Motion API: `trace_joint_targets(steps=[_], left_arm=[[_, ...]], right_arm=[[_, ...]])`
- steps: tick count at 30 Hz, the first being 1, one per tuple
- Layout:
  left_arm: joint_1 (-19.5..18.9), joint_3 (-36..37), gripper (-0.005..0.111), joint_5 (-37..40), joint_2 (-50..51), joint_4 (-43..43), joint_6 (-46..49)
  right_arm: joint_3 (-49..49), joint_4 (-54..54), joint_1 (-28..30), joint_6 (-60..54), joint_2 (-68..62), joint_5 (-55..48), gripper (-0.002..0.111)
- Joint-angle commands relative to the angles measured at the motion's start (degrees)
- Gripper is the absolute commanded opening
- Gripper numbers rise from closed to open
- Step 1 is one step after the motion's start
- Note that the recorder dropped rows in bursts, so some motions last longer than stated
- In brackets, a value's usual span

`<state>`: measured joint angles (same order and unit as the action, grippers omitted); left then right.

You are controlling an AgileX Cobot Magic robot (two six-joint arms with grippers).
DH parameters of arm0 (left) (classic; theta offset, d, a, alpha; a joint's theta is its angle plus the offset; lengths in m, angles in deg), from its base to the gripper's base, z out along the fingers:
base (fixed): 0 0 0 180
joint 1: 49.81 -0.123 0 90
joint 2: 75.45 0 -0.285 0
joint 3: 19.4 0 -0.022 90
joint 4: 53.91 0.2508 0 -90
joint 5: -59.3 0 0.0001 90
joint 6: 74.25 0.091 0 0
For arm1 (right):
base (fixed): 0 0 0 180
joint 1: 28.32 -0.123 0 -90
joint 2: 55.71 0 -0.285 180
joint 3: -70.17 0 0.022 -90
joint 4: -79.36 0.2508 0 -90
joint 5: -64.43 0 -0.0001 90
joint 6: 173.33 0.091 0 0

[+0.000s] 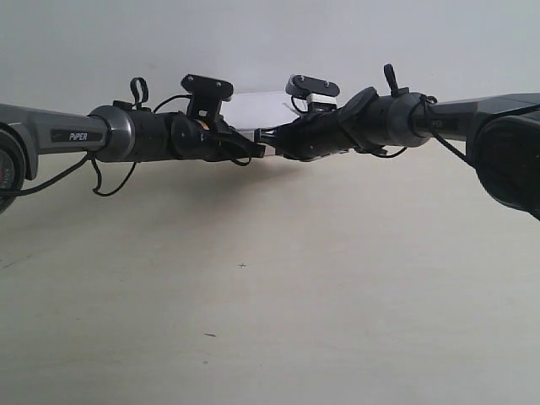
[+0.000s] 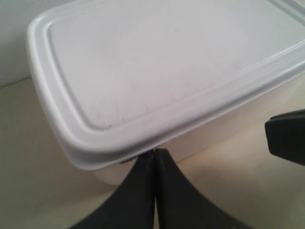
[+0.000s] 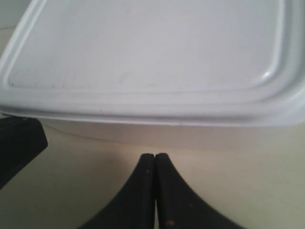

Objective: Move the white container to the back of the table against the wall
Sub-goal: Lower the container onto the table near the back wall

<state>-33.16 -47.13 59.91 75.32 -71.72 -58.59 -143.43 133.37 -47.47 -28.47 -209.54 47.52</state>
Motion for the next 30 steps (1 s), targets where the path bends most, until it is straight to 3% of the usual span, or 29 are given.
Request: trace_joint_targets(steps=[1,10,30], left_arm=[[-0.2,-0.4,0.000,-0.9,-0.4,-0.1,0.5],[-0.2,-0.4,0.000,-1.1,-0.4,-0.1,0.5],[-0.2,-0.4,0.000,-4.0,-0.4,0.3,0.5]], right_arm=[[-0.4,-0.7,0.8,-0.9,0.4,-2.3,0.000],[-0.4,-3.0,3.4,2.3,0.9,-3.6,0.000],[-0.4,-2.2,3.4,2.1,0.9,2.3,0.000]])
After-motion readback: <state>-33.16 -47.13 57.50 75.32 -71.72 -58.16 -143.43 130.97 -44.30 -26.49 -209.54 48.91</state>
